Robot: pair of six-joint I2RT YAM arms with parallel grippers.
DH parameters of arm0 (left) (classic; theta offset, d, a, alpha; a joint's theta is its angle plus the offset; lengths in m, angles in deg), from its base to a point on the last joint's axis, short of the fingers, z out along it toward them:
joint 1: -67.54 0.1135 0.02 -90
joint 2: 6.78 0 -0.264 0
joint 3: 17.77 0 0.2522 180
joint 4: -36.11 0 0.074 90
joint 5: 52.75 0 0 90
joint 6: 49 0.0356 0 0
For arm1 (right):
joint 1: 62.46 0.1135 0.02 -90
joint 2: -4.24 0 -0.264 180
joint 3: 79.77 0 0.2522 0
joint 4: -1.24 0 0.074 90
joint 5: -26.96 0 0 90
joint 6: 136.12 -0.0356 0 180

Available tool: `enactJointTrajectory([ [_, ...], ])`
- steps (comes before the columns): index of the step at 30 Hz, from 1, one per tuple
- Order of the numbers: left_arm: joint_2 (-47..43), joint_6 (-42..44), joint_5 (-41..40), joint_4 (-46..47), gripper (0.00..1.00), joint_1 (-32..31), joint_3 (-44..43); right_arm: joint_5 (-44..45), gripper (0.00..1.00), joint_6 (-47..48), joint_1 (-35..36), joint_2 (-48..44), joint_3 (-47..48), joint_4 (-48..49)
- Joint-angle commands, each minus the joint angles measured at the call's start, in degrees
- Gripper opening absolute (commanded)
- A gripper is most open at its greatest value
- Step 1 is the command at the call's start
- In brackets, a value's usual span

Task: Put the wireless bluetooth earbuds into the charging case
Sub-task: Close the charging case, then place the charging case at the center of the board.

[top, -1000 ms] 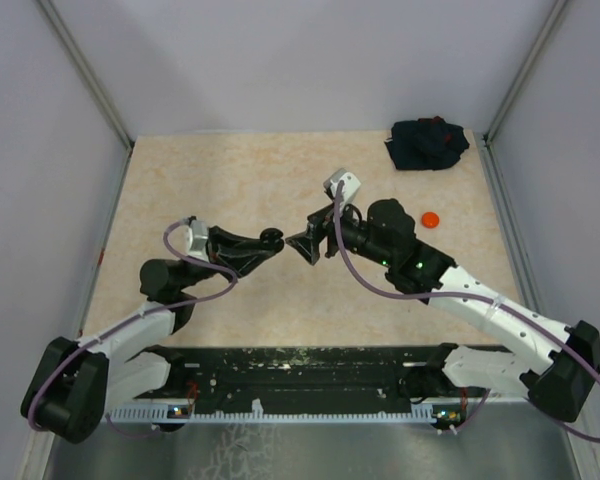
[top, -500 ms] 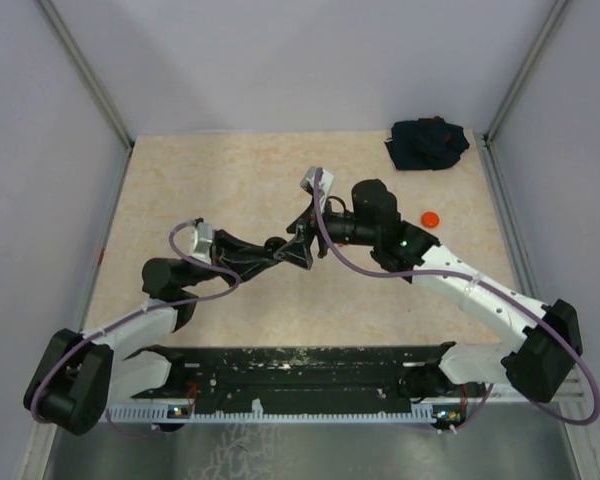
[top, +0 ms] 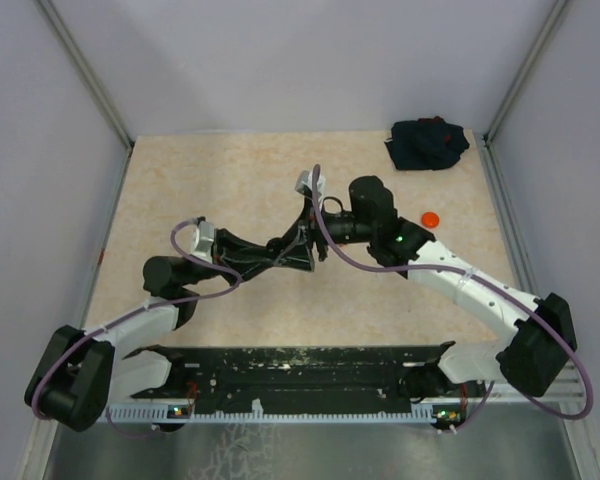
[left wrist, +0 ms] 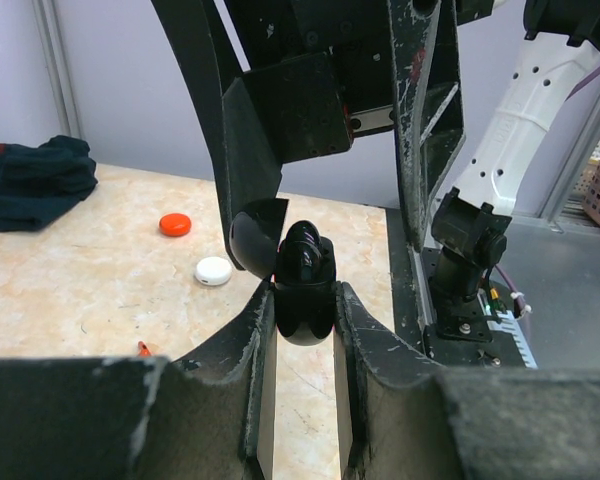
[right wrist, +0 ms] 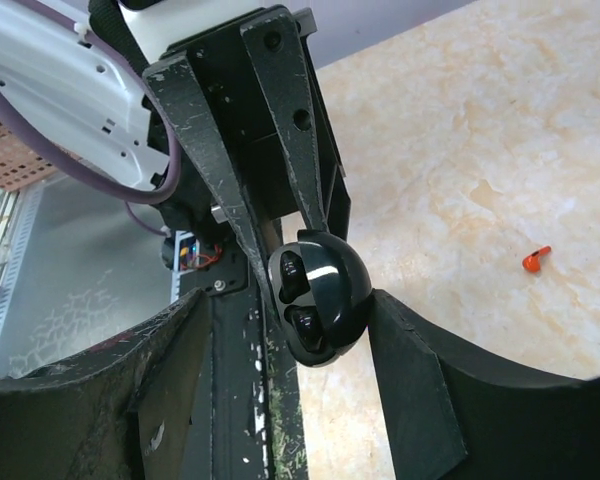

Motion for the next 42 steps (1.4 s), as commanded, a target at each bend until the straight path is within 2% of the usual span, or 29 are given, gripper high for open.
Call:
enactJointTrajectory([
  [1, 0.35, -0.06, 0.01, -0.05, 0.00, -0.20, -1.83, -4.01, 0.64, -0.23, -0.57, -3.41, 1.12, 5.27],
  [9, 0.29, 0.00, -0.24, -0.98, 0.00, -0.23, -2.06, -4.98, 0.61, 1.06, -0.88, -5.13, -0.60, 6.94],
  [13, 0.17, -0.10, -0.11, -0.98, 0.00, -0.20, -2.10, -1.91, 0.60, 3.04, -1.24, -6.46, -1.72, 6.12],
  [24, -0.22, -0.54, 2.50, -3.06, 0.00, -0.20, -3.82, 0.40, 0.59, 16.74, -1.62, -8.50, -5.97, 3.13],
  [31, 0.60, -1.81, 3.85, -3.01, 0.00, -0.48, -4.85, -0.16, 0.52, 18.60, -1.48, -7.75, -7.60, 6.46],
  [42, 1.41, -2.69, 4.36, -2.92, 0.00, -1.09, -5.58, -1.82, 0.38, 19.99, -0.87, -5.95, -6.36, 5.99],
])
